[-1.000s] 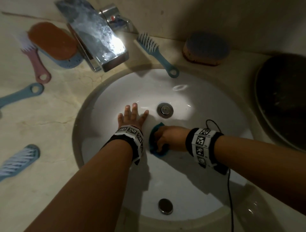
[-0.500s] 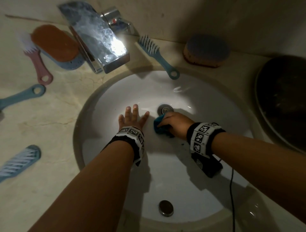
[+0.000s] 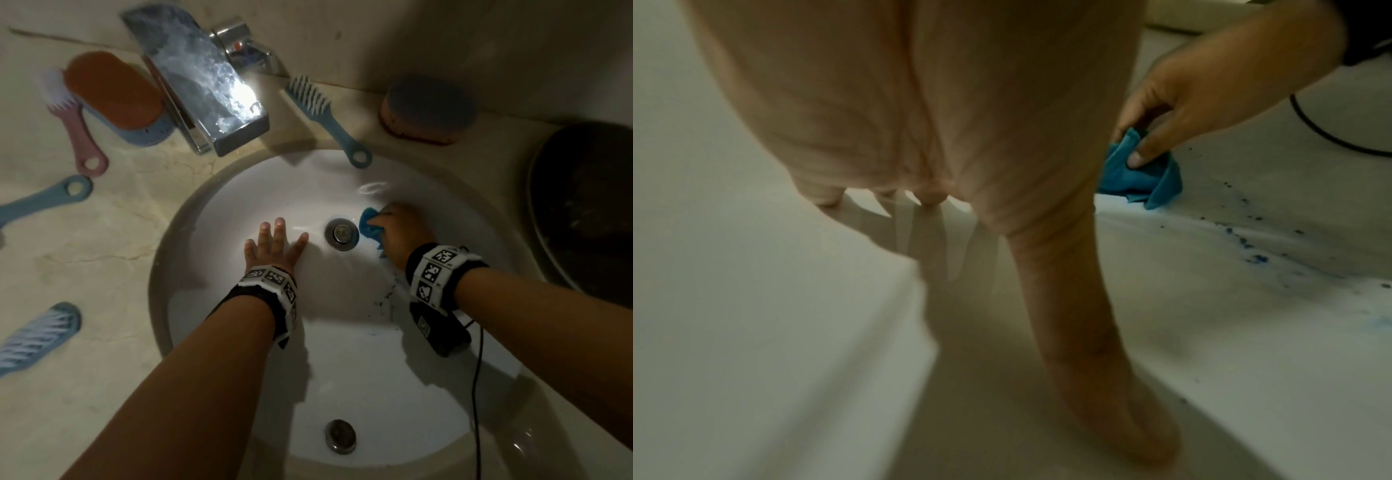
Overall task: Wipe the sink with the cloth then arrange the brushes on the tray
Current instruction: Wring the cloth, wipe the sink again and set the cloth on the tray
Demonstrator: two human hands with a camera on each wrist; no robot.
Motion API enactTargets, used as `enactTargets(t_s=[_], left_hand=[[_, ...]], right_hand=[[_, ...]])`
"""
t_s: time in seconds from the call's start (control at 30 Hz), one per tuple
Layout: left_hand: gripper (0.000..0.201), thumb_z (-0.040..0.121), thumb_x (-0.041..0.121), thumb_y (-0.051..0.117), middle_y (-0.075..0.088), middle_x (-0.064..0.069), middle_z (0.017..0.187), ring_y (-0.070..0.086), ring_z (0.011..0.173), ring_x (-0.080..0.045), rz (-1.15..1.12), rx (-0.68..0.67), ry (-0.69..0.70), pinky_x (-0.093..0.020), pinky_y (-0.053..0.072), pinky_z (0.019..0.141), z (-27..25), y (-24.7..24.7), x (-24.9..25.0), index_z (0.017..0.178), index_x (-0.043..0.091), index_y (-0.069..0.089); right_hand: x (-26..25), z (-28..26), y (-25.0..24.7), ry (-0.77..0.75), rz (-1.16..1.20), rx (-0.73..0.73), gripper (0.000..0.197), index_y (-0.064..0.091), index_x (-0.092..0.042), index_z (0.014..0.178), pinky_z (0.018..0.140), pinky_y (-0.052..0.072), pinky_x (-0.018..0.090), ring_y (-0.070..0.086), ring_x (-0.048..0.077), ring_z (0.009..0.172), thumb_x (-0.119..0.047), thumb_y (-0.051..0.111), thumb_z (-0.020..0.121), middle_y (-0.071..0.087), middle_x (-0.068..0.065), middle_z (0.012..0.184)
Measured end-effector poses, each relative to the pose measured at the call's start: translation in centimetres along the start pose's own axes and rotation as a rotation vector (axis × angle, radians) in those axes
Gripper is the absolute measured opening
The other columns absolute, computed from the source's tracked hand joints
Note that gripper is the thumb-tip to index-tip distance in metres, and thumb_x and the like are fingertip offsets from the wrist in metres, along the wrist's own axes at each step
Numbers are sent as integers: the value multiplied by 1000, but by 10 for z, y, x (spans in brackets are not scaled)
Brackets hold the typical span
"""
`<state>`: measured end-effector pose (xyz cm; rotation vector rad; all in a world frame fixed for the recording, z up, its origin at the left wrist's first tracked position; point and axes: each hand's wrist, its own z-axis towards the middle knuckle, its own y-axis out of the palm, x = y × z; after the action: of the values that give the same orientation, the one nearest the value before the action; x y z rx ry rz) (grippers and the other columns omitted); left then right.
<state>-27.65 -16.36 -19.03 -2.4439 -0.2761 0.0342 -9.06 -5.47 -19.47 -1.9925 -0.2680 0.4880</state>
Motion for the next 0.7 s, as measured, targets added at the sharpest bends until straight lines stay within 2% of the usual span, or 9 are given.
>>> enactTargets(t_s=[0.13, 0.17, 0.23, 0.27, 0.37, 0.43, 0.57, 0.67, 0.7], left_hand=[[131, 61, 31, 85, -35, -9, 150, -27, 141, -33, 1, 17, -4, -51, -6, 117, -1, -1, 1, 146, 37, -15], [131, 61, 31, 85, -35, -9, 150, -27, 140, -33, 2, 16, -5, -51, -6, 117, -1, -1, 2, 146, 37, -16], [132, 61, 31, 85, -36, -9, 150, -28, 140, -33, -3, 11, -4, -51, -7, 117, -1, -2, 2, 146, 37, -16], [132, 61, 31, 85, -36, -9, 150, -28, 140, -33, -7, 9, -2, -51, -7, 116, -1, -2, 2, 146, 37, -16], [130, 62, 30, 84, -36, -8, 150, -28, 140, -33, -14, 14, -3, -51, -7, 117, -2, -3, 1, 146, 37, -15], [131, 62, 30, 84, -35, -8, 150, -28, 140, -33, -10, 10, 0, -51, -7, 117, -1, -3, 1, 146, 36, -15], [123, 68, 30, 80, -34, -8, 151, -27, 141, -32, -31, -1, 17, -50, -6, 118, -2, -4, -1, 147, 34, -14], [109, 78, 29, 72, -28, -6, 154, -20, 144, -28, -24, 7, 43, -46, -1, 119, -8, -6, -8, 149, 28, -11], [104, 81, 27, 68, -25, -5, 155, -17, 145, -27, -32, 8, 48, -43, 1, 120, -11, -9, -11, 150, 24, -10]], right_hand=[[0, -2, 12, -4, -115, -75, 39, 56, -17, 127, 92, 41, 32, 48, 33, 113, -9, 50, 89, 49, 16, 125], [-2, -4, 15, -36, -149, -89, 33, 60, -17, 120, 89, 42, 32, 50, 33, 110, -10, 52, 89, 52, 13, 119], [-7, -11, 19, -60, -167, -115, 4, 62, -17, 90, 79, 45, 33, 57, 32, 100, -17, 58, 87, 56, 6, 96], [-7, -10, 21, -39, -123, -109, 7, 58, -14, 84, 79, 45, 32, 59, 33, 99, -21, 61, 86, 55, 6, 92], [-14, -9, 17, 1, -44, -229, 32, 61, -8, 118, 99, 39, 28, 50, 32, 119, -20, 59, 88, 53, 13, 122], [-22, -5, 8, 19, 65, -194, 37, 60, -13, 125, 105, 35, 28, 48, 32, 122, -10, 59, 87, 50, 14, 131], [-55, 8, 0, -63, 312, 6, 39, 58, -8, 127, 101, 28, 17, 47, 30, 119, 0, 53, 89, 48, 19, 127], [-81, 16, -4, -98, 520, 73, 38, 56, 0, 126, 96, 25, 5, 46, 28, 119, 5, 47, 90, 48, 20, 127], [-88, 20, -3, -98, 569, 57, 35, 58, 0, 123, 92, 28, 6, 47, 28, 116, 5, 46, 90, 49, 21, 124]])
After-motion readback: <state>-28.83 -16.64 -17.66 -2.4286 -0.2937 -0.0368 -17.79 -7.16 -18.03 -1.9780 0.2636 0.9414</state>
